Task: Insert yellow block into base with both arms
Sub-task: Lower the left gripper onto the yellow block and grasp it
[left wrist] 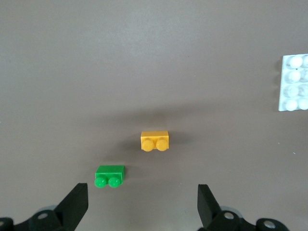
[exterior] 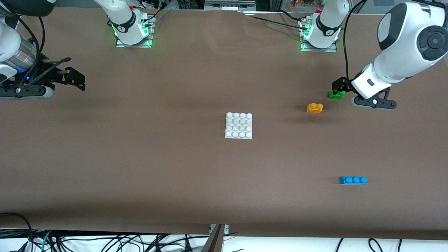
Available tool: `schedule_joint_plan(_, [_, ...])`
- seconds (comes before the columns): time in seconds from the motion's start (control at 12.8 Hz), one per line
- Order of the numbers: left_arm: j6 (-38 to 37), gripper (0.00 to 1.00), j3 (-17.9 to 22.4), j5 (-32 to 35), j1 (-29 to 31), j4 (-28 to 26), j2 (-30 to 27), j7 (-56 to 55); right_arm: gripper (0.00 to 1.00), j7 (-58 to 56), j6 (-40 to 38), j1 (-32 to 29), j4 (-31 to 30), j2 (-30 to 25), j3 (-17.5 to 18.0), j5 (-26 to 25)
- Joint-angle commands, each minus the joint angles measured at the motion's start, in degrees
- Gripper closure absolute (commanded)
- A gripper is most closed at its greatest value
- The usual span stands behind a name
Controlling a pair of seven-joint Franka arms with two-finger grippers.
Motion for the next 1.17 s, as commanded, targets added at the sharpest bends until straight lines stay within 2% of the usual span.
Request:
schedule_joint_plan(0.0, [9.4,0.0,-1.6,-1.3,0.4,-8.6,-2.4,1.4,0.0,-1.0,-1.5,-1.2,2.2,0.5,0.9,-0.9])
schedule_joint_plan(0.23, [22.6,0.0,-3.1,-1.3,0.4,-17.9,-1.1,0.8,0.0,-0.4,-1.7,-1.3,2.8,0.7,0.7,-1.3])
schedule_joint_plan(0.39, [29.8,0.0,-3.3,-0.6,0.4,-22.0,0.7,0.9,0.0,-0.5,-2.2,-1.3,3.6,0.7,0.7,-3.0])
schedule_joint_plan(0.94, [50.8,0.0,-3.2,0.3,0.4,-29.3,11.6,1.8,0.0,-0.4,-2.9,-1.4,4.1,1.2,0.7,-2.3])
schedule_joint_plan(1.09, [51.3,0.0,-3.2,4.1,0.6,-29.3,12.4,2.5,0.0,-0.7,-2.9,-1.5,4.2,1.3,0.6,-2.3])
